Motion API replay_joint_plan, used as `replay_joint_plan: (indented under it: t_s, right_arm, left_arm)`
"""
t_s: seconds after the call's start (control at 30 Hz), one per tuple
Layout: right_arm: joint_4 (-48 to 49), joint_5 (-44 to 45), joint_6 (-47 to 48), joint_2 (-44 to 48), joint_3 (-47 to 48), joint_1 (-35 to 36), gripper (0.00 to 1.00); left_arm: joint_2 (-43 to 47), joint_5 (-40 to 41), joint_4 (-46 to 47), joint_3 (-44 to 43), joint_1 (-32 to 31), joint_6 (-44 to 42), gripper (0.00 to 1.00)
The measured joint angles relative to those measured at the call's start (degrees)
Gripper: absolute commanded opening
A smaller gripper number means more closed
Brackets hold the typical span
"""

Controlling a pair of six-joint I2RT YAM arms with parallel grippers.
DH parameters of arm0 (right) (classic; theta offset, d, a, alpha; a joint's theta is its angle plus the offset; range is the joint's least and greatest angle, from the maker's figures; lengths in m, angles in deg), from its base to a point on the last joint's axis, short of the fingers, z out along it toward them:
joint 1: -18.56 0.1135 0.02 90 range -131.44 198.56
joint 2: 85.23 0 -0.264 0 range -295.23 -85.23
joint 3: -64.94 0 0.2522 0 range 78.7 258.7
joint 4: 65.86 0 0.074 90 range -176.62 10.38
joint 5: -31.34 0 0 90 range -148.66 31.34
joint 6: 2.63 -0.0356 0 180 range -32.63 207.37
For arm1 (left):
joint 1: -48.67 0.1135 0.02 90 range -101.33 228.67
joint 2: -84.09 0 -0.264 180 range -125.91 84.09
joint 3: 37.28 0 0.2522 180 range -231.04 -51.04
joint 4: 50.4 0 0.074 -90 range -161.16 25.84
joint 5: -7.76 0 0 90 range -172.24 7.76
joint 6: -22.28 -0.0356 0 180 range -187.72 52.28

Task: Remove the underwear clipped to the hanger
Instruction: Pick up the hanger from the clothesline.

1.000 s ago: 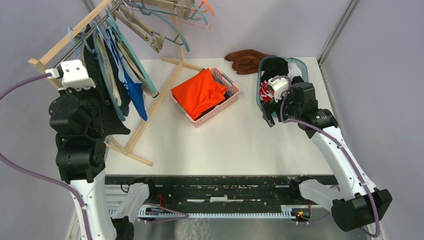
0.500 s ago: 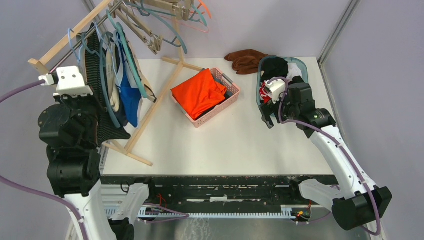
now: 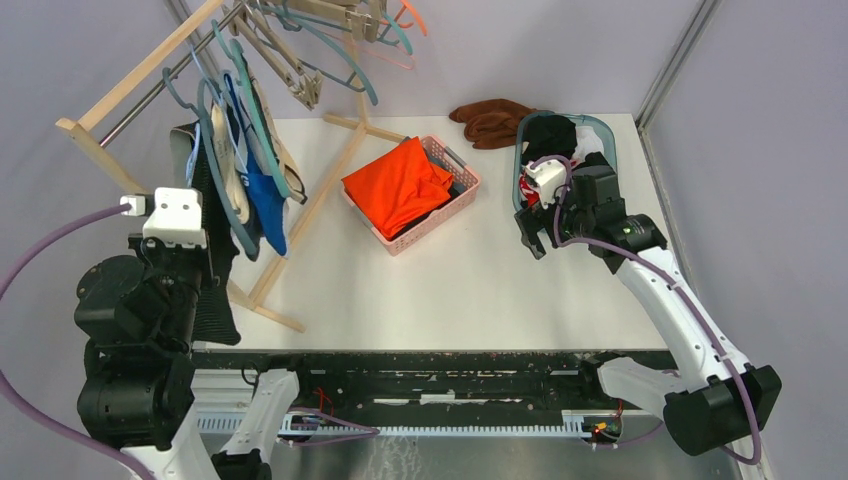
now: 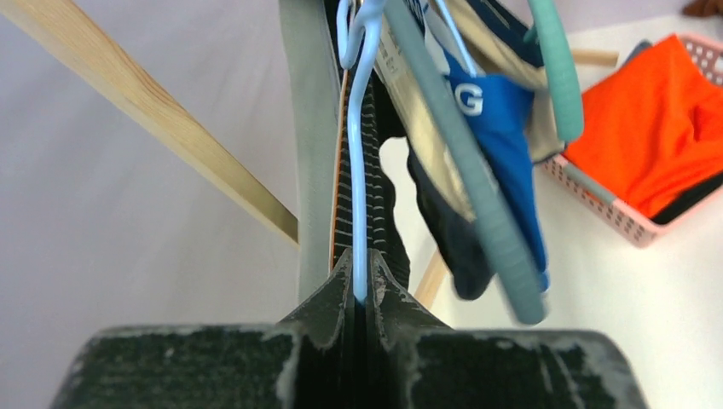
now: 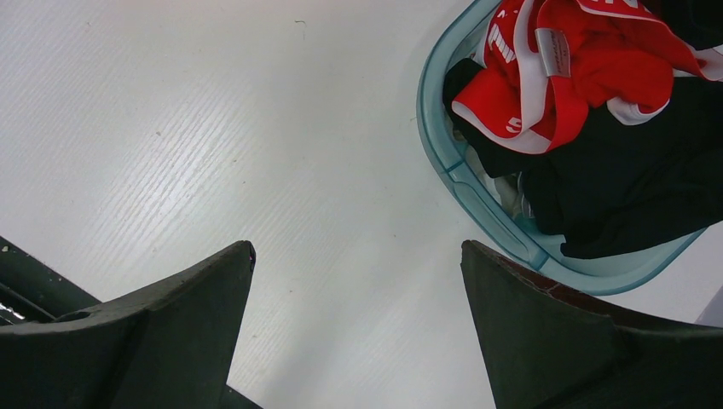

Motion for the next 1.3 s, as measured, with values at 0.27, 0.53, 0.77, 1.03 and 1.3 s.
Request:
replay_joint_plan:
  t_s: [0.27,0.53,0.77,1.03,1.3]
  right_arm:
    - [-0.2,0.0,0.0,-0.3,0.0,0.0,1.0]
    - [-0.2,0.0,0.0,-0.4,0.0,0.1,1.0]
    - [-0.4,0.0,0.0,-0.9,0.0,0.1,1.0]
    - [-0.7,-0.2,0.4,-1.0,0.0,0.3,1.0]
    - [-0.9,-0.2,1.0,-1.0,0.0,1.8,1.0]
  left_arm:
    - [1.9,-2.5,-7.1,1.4,0.0,-3.4,0.03]
    - [4.3,-3.4,-9.1,6.9,-0.1,-4.7,0.03]
    - [3.8,-2.3,-4.7,1.0,-0.1,-2.3,0.03]
    - [-0.8,0.2,-2.8,-8.6,0.0,3.5,0.03]
    - [-0.8,3.7,-1.9,-4.3,1.4,5.2,0.03]
